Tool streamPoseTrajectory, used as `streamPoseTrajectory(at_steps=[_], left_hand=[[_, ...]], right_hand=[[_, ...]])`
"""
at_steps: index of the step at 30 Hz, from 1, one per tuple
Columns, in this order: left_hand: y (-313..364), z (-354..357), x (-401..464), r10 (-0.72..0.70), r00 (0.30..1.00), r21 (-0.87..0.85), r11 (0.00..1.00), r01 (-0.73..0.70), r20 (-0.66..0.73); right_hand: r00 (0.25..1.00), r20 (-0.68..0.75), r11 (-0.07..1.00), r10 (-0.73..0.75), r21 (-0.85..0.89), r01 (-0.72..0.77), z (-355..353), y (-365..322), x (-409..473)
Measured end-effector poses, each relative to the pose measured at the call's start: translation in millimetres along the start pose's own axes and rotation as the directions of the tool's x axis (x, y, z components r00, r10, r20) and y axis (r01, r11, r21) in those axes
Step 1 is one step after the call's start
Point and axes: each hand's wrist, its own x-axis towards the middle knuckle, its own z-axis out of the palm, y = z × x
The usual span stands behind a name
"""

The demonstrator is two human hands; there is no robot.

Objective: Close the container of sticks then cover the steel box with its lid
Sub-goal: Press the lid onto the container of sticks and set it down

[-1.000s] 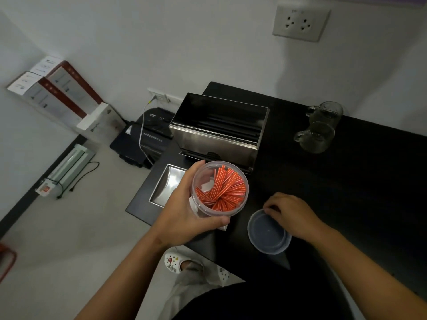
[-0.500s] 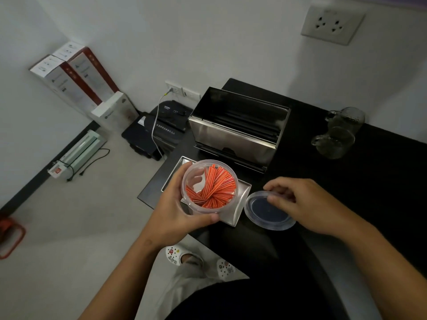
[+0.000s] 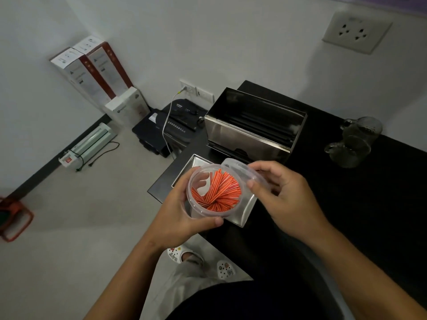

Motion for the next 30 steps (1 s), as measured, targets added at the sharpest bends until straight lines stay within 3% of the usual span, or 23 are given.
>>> streamPoseTrajectory(at_steps=[5,13,18,25,30], left_hand=[[2.1,-8.5,-2.0,0.009,1.0,-0.007,1.0,-0.009,-0.011],[-1.9,-14.7,-4.6,0.021,0.999,-0.008,1.0,-0.022,-0.041],[6.8,-11.3,-3.8,0.011,0.999,-0.086,0.996,-0.015,-0.051],[4.3,-10.5,-2.4,-0.003,0.997,-0.139,0.99,-0.008,-0.076],[7.0,-11.3,-2.3,0.025,0.992,-0.11,0.993,-0.038,-0.121]], right_hand=[[0.989,0.143,1.0,-0.028,0.0,0.029,23.3,7.2,-4.8],[0.982,0.18,0.998,-0.063,-0.007,0.066,27.1,11.5,0.5],[0.989,0.116,0.995,-0.096,-0.024,0.1,34.0,8.3,0.4],[0.986,0.133,0.993,-0.099,-0.053,0.106,42.0,8.7,-3.2],[0.962,0.196,0.98,-0.191,-0.024,0.2,43.9,4.5,2.7]])
